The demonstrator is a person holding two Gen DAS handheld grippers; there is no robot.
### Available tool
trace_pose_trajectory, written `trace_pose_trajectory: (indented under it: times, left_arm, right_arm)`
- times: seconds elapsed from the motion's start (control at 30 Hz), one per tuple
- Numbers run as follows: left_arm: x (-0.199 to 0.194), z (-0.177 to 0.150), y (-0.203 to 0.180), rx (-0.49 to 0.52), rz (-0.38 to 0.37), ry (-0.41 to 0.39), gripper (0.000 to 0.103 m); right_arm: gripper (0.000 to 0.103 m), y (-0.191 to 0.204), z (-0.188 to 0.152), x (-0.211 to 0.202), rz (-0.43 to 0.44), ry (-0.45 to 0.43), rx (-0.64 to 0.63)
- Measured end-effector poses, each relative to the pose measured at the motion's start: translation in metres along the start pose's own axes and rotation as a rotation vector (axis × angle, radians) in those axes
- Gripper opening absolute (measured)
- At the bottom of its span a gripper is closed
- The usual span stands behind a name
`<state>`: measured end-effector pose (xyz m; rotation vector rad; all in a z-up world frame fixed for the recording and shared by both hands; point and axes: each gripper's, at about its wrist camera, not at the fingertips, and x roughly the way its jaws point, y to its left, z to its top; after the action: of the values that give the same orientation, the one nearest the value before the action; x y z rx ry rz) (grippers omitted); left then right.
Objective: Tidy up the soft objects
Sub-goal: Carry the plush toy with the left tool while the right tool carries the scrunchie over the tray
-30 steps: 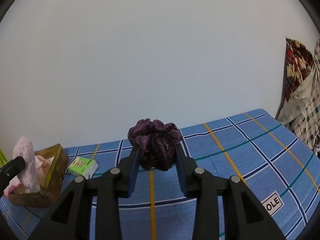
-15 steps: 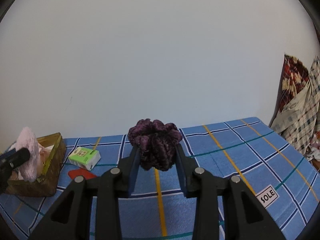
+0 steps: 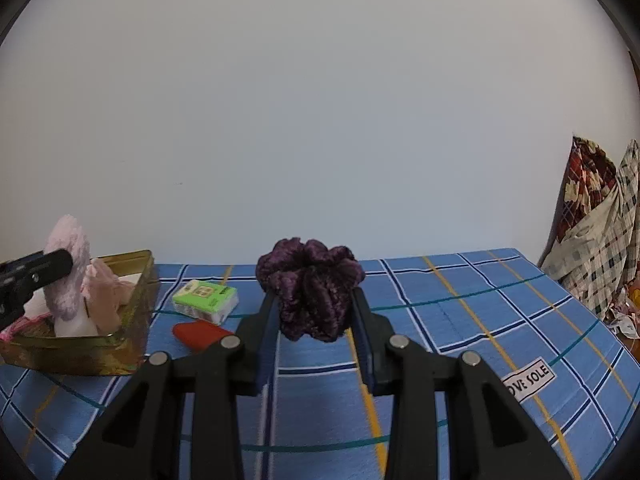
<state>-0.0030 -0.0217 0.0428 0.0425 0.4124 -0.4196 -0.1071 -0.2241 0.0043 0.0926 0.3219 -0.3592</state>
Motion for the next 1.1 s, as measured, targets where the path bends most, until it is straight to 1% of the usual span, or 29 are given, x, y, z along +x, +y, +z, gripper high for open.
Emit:
trace_pose_trajectory:
  times: [0.3,0.67,0.9,1.1]
  left_arm:
    - [-0.004,0.000,0.024,-0.024,0.040,-0.003,0.021]
    - [-0.012,0.001,0.063,-0.063,0.131,-0.013,0.021]
    - [-0.015,-0.001,0.087,-0.092,0.179,-0.004,0.021]
    - [-0.012,-0.002,0.112,-0.116,0.228,0.017,0.021]
  right_arm:
    - [0.035,0.035,0.001,-0.008,0.059,-0.007,-0.002]
    - [0.035,0.098,0.007,-0.013,0.161,-0.022,-0.019]
    - [0.035,0.137,0.011,-0.013,0.219,-0.029,-0.041]
    - [0.035,0.161,0.013,-0.009,0.265,-0.026,-0.048]
